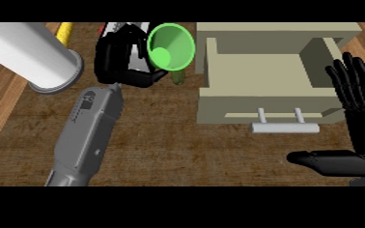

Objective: Pick up the cup, place it into the drawer and close the drawer

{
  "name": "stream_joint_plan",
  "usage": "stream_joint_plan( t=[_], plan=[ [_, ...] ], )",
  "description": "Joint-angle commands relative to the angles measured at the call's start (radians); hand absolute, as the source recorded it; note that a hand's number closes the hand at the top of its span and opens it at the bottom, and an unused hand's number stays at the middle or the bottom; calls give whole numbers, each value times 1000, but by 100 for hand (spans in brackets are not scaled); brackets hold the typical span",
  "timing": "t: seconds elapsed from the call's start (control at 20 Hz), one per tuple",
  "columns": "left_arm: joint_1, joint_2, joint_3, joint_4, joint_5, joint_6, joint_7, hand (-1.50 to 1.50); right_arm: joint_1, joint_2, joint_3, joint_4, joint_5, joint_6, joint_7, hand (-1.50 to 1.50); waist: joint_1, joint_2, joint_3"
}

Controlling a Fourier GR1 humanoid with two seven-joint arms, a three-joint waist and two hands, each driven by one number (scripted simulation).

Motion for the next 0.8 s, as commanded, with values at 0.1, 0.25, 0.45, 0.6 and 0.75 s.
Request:
stream_joint_plan(
  t=[0.1, 0.25, 0.45, 0.6, 0.75],
  plan=[
    [-151, -29, -103, -32, -19, 161, 155, 150, -35, -30, -50, 21, -45, 16, 13, -150, -13, 5, 0],
    [-215, -29, -177, -26, 18, 230, 217, 150, -23, -42, -50, 79, -32, 49, -66, -150, -16, 6, 0],
    [-274, -30, -198, 25, 41, 290, 243, 150, -21, 8, -10, 84, 30, -9, -66, -150, -13, 7, -1],
    [-401, -30, -222, 131, 95, 351, 297, 150, 30, 8, 6, 57, 19, 29, -86, -150, -28, 9, 0],
    [-443, -30, -211, 265, 122, 337, 244, 150, 40, 10, -11, 76, 18, 30, -127, -150, -34, 12, 0]
  ],
)
